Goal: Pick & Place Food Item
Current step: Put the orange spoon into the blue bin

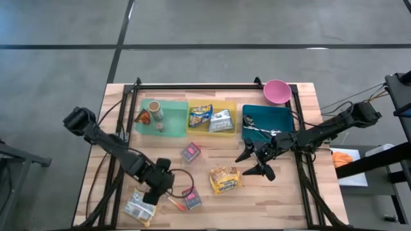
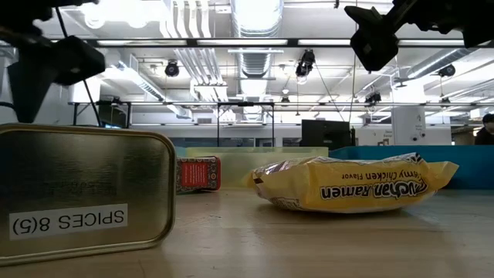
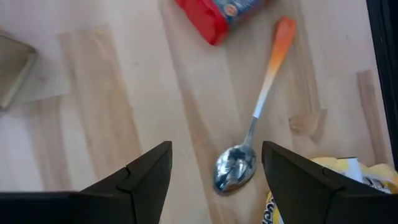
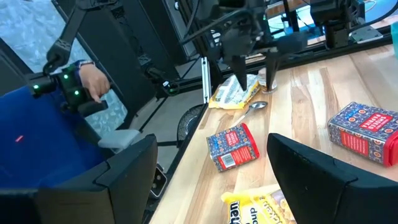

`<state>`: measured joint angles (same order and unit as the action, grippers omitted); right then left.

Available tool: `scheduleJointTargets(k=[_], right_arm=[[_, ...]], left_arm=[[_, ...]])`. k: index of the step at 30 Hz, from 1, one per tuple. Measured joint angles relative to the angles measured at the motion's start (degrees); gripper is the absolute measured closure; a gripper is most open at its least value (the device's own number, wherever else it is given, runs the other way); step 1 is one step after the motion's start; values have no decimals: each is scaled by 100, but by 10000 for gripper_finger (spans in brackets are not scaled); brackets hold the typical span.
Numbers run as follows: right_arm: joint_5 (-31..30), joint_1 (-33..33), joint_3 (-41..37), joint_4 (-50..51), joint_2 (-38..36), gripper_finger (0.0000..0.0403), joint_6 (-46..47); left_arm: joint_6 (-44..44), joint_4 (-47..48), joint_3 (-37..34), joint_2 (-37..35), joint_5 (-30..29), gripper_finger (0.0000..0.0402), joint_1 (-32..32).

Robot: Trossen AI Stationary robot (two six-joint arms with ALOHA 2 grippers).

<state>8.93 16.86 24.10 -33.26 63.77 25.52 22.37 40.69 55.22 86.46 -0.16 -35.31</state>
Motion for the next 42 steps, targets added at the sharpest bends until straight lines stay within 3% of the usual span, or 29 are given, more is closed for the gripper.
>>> scheduleJointTargets(k=[12,24,42], right_arm=[[2,1,0,0,0,106,0],[2,0,0,11,0,106,0],[2,0,0,2,0,106,0]], left_arm=[[14,-891,-264,48,-521,152,-445],[-291,-1158,-275,704,-407,222,-582],[-732,-1247,-316,761,-674,224,-789]])
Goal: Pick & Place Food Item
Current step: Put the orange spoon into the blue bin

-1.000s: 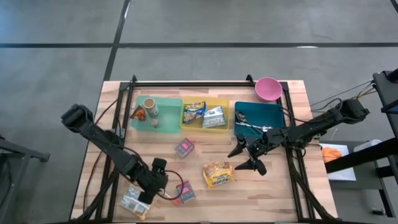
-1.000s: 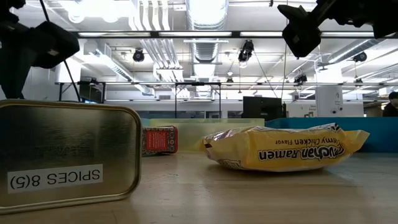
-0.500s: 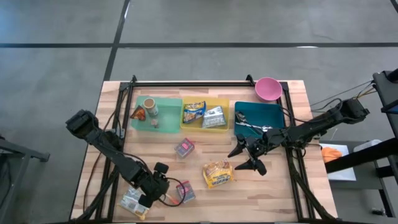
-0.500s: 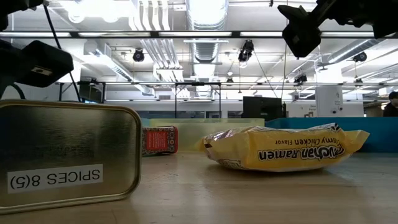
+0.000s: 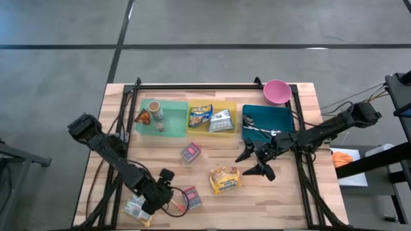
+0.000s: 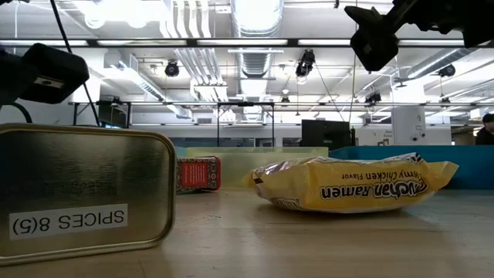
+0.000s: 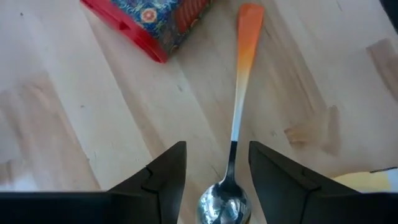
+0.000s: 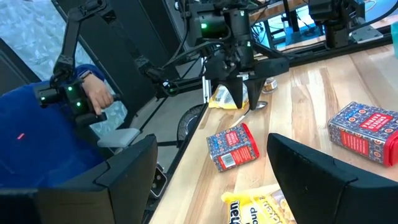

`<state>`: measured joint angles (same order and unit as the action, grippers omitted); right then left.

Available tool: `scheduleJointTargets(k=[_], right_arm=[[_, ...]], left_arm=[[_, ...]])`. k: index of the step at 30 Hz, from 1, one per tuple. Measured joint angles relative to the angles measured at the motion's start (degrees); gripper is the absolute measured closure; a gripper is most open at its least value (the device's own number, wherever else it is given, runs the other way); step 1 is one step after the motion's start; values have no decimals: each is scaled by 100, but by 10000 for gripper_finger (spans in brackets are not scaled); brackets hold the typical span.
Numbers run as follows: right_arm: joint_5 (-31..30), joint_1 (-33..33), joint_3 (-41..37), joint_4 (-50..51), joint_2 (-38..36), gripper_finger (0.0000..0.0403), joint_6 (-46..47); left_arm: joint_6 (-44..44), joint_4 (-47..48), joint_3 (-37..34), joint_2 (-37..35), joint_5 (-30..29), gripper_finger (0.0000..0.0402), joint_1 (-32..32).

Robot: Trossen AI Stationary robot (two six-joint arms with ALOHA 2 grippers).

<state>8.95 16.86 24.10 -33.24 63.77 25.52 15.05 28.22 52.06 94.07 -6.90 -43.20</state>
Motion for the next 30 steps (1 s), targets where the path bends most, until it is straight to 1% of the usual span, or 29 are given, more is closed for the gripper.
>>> scheduleJointTargets(k=[8,12,14,17,18,21,22,23,30], right_arm=[[0,1,0,-4,0,106,0],[0,1,0,-4,0,106,0],[0,0,0,-2,0,106,0],[0,2,0,-2,0,106,0],[0,2,0,-2,0,106,0],[0,0,0,-3,0,106,0],[0,1,0,-2,0,106,0],[0,2,0,-2,0,106,0],[0,2,0,-2,0,106,0]], left_arm=[[-280,-27,66,556,205,224,-59],[-319,7,108,622,247,225,-63],[-330,20,113,615,248,232,-63],[-330,25,113,585,325,270,-63],[-330,24,113,575,389,289,-63],[-327,54,111,562,434,363,-59],[-297,60,112,559,441,380,-59],[-281,70,113,555,448,385,-59],[-191,166,232,555,389,391,-59]])
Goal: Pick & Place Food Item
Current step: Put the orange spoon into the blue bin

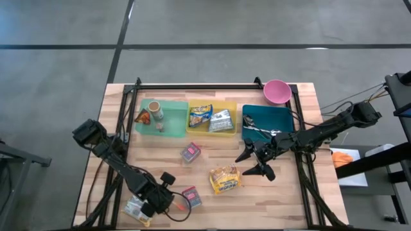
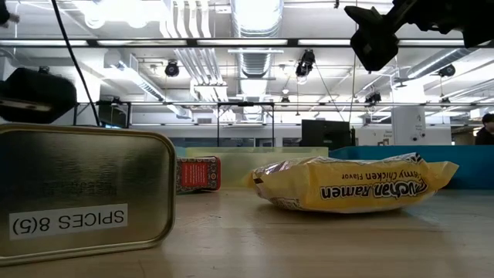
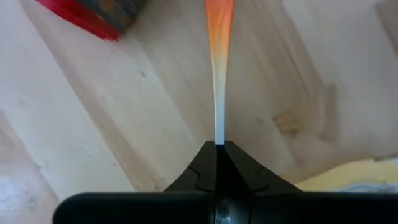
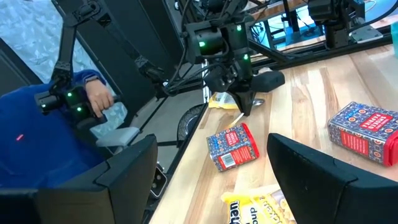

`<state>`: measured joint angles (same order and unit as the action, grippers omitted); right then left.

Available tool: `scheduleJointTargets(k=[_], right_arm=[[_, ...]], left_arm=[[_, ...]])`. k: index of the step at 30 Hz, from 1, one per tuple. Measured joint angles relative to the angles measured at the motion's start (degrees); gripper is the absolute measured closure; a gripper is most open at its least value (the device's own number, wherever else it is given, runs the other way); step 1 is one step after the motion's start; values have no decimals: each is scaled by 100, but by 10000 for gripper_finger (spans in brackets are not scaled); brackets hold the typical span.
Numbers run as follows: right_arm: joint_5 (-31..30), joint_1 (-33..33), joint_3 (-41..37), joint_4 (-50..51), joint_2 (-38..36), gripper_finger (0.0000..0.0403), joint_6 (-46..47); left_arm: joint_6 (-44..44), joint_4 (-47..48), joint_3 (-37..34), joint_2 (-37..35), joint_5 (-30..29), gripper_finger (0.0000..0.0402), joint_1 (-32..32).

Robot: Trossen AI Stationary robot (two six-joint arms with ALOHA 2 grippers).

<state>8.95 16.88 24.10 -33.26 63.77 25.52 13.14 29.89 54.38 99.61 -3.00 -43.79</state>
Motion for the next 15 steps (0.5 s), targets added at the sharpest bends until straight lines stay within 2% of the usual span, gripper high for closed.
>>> scheduleJointTargets(k=[11,15], right_arm=[[0,-1,0,0,0,106,0],[0,-2,0,0,0,106,0]], left_arm=[[94,190,762,-5,-535,391,26],[396,220,1041,-13,-799,391,153]])
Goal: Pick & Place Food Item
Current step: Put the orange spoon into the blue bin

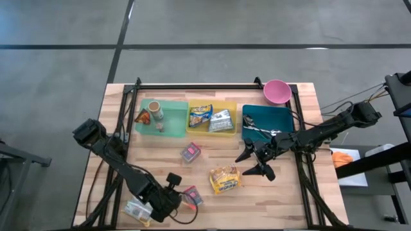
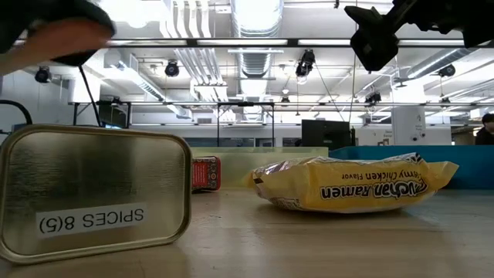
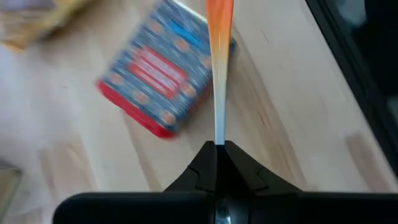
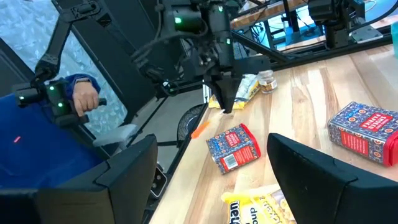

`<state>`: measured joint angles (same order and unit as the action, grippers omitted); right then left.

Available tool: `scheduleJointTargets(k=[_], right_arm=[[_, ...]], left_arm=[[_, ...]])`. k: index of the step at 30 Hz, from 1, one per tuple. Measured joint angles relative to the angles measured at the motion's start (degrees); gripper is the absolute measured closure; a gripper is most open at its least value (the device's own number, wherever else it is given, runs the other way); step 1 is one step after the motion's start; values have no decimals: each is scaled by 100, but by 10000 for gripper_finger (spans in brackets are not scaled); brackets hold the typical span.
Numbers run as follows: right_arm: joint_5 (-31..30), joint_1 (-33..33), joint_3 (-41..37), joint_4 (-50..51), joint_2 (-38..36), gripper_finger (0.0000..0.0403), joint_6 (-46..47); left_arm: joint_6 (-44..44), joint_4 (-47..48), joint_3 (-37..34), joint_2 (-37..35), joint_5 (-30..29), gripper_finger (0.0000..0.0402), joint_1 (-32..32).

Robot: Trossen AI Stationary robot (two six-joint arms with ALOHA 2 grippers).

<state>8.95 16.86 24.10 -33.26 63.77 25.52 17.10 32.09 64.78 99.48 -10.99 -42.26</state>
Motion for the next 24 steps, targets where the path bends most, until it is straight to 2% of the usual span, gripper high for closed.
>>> scheduleJointTargets(k=[4,7,11,16,20,24], right_arm=[[0,0,0,0,0,106,0],[-1,0,0,-2,0,106,-13],[-25,0,0,-81,0,106,-579],[-21,0,-2,-452,-7,106,-1145],[-4,0,0,-593,-16,106,-1504],[-541,3,0,-491,15,106,-2196]], left_arm=[[311,114,283,0,-71,391,167],[385,230,497,0,-337,391,249],[849,393,808,0,-1207,391,443],[2069,1167,1248,-4,-1981,391,795],[2761,1454,1347,-4,-1904,391,1059],[2989,1341,1343,-5,-1221,391,1392]])
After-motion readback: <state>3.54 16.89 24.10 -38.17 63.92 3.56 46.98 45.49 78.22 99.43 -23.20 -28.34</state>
